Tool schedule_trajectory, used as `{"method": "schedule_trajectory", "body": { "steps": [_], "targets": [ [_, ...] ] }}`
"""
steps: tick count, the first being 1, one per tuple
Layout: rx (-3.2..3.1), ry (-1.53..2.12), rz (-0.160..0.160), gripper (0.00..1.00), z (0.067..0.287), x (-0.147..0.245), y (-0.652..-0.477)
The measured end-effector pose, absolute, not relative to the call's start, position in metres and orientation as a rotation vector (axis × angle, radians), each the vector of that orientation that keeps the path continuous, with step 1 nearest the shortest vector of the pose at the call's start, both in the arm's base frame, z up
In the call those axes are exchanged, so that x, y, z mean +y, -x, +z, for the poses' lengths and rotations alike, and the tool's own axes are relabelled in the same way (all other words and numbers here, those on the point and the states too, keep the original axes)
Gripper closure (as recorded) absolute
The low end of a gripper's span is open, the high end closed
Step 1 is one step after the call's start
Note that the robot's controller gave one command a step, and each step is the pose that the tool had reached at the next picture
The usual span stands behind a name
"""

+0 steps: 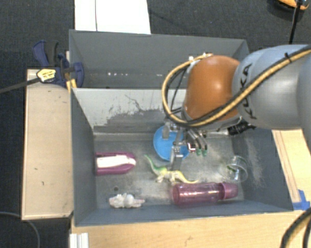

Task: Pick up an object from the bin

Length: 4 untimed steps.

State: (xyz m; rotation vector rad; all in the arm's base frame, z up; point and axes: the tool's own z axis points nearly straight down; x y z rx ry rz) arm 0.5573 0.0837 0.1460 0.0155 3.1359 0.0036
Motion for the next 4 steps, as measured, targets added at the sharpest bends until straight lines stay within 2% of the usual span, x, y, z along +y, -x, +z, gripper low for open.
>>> {"method": "schedule_trajectory", "body": {
  "steps": [1, 2, 3, 4],
  "targets": [
    [3.127, 0.227, 0.003, 0.0, 0.078, 0.062, -0.583],
    [3.128, 0.176, 0.004, 0.0, 0.059, 0.054, -0.594],
    [3.127, 0.224, 0.003, 0.0, 0.079, 0.062, -0.583],
    [3.123, -0.246, 0.007, 1.0, 0.07, 0.104, -0.548]
  ]
}}
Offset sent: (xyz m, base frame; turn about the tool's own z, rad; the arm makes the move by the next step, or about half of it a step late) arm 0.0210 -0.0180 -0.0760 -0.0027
